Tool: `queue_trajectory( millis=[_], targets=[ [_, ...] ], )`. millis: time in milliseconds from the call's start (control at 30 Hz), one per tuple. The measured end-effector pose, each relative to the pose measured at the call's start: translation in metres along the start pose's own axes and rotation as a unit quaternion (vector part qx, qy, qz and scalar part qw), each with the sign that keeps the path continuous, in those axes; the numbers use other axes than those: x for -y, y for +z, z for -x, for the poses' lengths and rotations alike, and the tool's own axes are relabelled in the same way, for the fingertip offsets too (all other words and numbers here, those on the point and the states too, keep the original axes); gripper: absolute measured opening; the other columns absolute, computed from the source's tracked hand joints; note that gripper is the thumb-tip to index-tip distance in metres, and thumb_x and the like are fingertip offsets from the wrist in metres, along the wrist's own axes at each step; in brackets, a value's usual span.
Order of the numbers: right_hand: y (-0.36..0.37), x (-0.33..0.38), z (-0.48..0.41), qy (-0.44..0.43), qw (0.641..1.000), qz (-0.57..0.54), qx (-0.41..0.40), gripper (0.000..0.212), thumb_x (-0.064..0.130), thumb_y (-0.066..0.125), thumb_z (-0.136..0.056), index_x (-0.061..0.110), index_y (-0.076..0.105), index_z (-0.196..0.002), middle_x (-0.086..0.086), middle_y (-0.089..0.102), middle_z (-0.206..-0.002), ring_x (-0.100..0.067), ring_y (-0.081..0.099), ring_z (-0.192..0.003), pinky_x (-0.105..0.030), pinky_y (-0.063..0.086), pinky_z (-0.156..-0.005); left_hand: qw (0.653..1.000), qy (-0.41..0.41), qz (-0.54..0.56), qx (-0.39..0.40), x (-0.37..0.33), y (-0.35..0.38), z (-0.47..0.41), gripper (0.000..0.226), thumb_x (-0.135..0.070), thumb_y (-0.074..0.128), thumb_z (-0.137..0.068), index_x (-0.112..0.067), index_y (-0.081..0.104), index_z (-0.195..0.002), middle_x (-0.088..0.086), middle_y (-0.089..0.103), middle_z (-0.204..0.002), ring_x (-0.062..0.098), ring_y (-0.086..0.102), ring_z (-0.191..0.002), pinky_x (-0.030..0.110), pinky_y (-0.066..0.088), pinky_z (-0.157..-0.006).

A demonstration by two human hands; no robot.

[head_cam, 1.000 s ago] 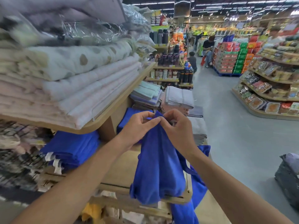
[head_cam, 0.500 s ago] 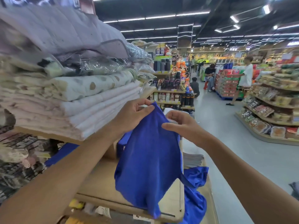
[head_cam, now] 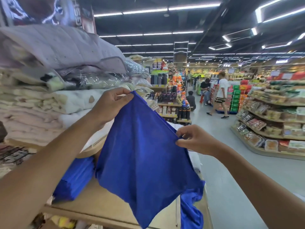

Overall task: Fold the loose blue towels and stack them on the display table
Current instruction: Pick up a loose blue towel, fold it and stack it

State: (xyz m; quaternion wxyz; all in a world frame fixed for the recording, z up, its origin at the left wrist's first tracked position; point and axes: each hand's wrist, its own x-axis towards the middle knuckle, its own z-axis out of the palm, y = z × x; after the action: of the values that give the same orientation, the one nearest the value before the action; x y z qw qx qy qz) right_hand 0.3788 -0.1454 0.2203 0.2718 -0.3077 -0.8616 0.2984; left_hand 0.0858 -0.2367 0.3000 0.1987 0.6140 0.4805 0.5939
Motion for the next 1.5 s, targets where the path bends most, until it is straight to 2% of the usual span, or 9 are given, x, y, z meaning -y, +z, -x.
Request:
queue_trajectory(
  millis=[267,400,567,733,867,1000,1167,1300,1500],
  targets=[
    [-0.023,-0.007,0.020,0.031,0.989,0.142,-0.016,0.022,0.029,0.056,-0.071,0.047,0.069,-0.072,0.020,0.068,-0.071,0.001,0.061,-0.062,-0.013,0.045,-0.053,0.999,0.011,0.021,-0.035,-0.004,-0.020,0.000,0.026,-0.024,0.061,-0.101,-0.034,0.075,-0.082,-0.009,0.075,-0.076,0.001,0.063,-0.059,0.014,0.047,-0.049],
    [-0.025,-0.024,0.019,0.021,0.985,0.149,-0.081,0.049,0.007,0.062,-0.081,0.056,0.064,-0.080,0.028,0.067,-0.074,0.004,0.061,-0.065,-0.013,0.046,-0.053,0.998,0.005,0.031,-0.059,0.003,-0.029,0.007,0.022,-0.024,0.062,-0.101,-0.034,0.075,-0.087,-0.009,0.076,-0.080,0.002,0.067,-0.064,0.017,0.051,-0.053],
    [-0.022,-0.033,0.020,0.015,0.975,0.049,-0.216,0.038,0.011,0.069,-0.093,0.047,0.065,-0.102,0.019,0.075,-0.078,0.000,0.066,-0.067,-0.012,0.050,-0.056,0.995,0.005,0.024,-0.102,0.022,-0.045,0.026,0.019,-0.026,0.060,-0.102,-0.033,0.073,-0.092,-0.009,0.075,-0.079,0.003,0.066,-0.063,0.019,0.052,-0.053],
    [-0.006,-0.037,0.028,0.017,0.963,0.033,-0.266,0.024,0.024,0.069,-0.097,0.034,0.069,-0.076,0.021,0.068,-0.063,0.001,0.059,-0.057,-0.012,0.044,-0.055,0.989,-0.003,-0.021,-0.143,0.058,-0.053,0.064,0.018,-0.026,0.058,-0.104,-0.033,0.071,-0.094,-0.012,0.072,-0.079,0.003,0.063,-0.068,0.026,0.051,-0.060],
    [0.010,-0.030,0.040,0.012,0.968,0.022,-0.250,0.025,0.028,0.071,-0.096,0.022,0.069,-0.072,0.016,0.059,-0.052,-0.003,0.046,-0.045,-0.010,0.032,-0.044,0.985,-0.070,0.075,-0.138,0.077,-0.060,0.099,0.027,-0.027,0.058,-0.103,-0.036,0.075,-0.083,-0.014,0.072,-0.079,0.004,0.064,-0.063,0.023,0.052,-0.051],
    [0.015,-0.009,0.057,-0.030,0.981,-0.050,-0.183,0.021,0.032,0.071,-0.089,0.020,0.070,-0.071,0.009,0.055,-0.048,-0.003,0.042,-0.042,-0.010,0.033,-0.044,0.951,-0.125,0.257,-0.119,0.092,-0.083,0.122,0.014,-0.027,0.062,-0.098,-0.027,0.074,-0.090,-0.007,0.073,-0.092,0.008,0.069,-0.081,0.020,0.055,-0.071],
    [0.052,-0.026,0.068,0.022,0.992,-0.110,-0.057,0.009,0.032,0.072,-0.083,0.031,0.077,-0.076,0.003,0.059,-0.049,-0.007,0.050,-0.039,-0.014,0.043,-0.044,0.976,-0.161,0.119,-0.086,0.138,-0.102,0.165,0.029,-0.022,0.056,-0.100,-0.034,0.079,-0.087,-0.014,0.074,-0.085,0.000,0.068,-0.073,0.019,0.056,-0.060],
    [0.102,-0.080,0.074,0.134,0.985,-0.103,0.025,0.024,0.013,0.069,-0.096,0.030,0.078,-0.082,-0.008,0.068,-0.059,-0.016,0.064,-0.051,-0.023,0.054,-0.053,0.964,-0.229,-0.062,-0.117,0.203,-0.105,0.199,0.017,-0.020,0.064,-0.099,-0.031,0.075,-0.092,-0.018,0.071,-0.076,-0.002,0.062,-0.068,0.012,0.049,-0.057],
    [0.169,-0.135,0.067,0.269,0.945,-0.187,0.006,0.017,0.005,0.057,-0.103,0.011,0.073,-0.106,-0.006,0.073,-0.069,-0.023,0.076,-0.065,-0.025,0.060,-0.058,0.935,-0.323,-0.056,-0.137,0.268,-0.084,0.227,0.009,-0.022,0.065,-0.098,-0.020,0.071,-0.105,-0.006,0.067,-0.063,0.009,0.060,-0.050,0.020,0.044,-0.042]
  ],
)
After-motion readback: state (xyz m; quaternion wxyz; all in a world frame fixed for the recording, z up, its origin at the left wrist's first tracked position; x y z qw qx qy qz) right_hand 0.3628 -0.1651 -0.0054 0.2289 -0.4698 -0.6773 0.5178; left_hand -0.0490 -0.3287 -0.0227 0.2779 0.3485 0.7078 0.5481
